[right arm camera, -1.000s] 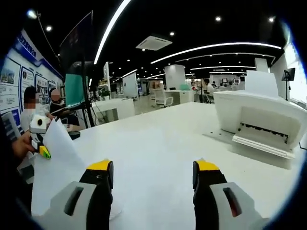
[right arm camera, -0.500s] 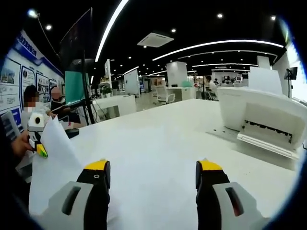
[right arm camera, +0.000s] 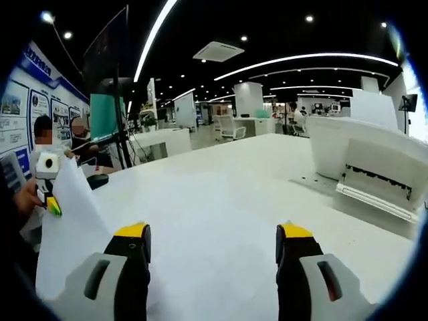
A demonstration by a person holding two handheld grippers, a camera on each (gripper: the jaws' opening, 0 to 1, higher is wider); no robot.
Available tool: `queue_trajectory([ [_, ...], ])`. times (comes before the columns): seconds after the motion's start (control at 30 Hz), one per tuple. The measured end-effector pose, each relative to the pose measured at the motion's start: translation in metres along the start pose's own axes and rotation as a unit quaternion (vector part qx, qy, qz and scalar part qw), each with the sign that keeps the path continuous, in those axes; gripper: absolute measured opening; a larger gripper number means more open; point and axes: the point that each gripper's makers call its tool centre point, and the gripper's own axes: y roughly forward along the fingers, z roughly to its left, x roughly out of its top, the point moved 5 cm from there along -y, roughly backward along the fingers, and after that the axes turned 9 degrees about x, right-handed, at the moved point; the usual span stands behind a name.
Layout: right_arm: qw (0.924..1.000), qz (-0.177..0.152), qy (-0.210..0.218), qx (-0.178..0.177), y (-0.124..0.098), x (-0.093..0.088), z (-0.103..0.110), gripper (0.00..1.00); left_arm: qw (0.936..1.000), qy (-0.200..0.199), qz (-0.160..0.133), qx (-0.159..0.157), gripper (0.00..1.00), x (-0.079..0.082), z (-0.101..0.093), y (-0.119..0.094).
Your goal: Organize the stack of printing papers by aligning and flattening the scattered papers on the table
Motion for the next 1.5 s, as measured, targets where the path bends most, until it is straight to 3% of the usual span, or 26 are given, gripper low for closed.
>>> queue_trajectory([
  [0.43, 0.9997, 0.021, -0.008, 0.005, 0.013, -0.006, -0.005, 0.75, 1.0, 0.001, 0.003, 0.0, 0.08, -0.001, -0.005, 0.002],
  [0.83, 0.9993, 0.036, -0.006, -0.002, 0.032, -0.014, -0.027, 0.76, 1.0, -0.001, 0.003, -0.002, 0.08, -0.003, -0.007, 0.001],
  [1.5, 0.998, 0.053, -0.003, -0.034, 0.029, -0.024, -0.045, 0.78, 1.0, -0.002, 0.004, -0.004, 0.08, -0.006, -0.008, -0.002],
])
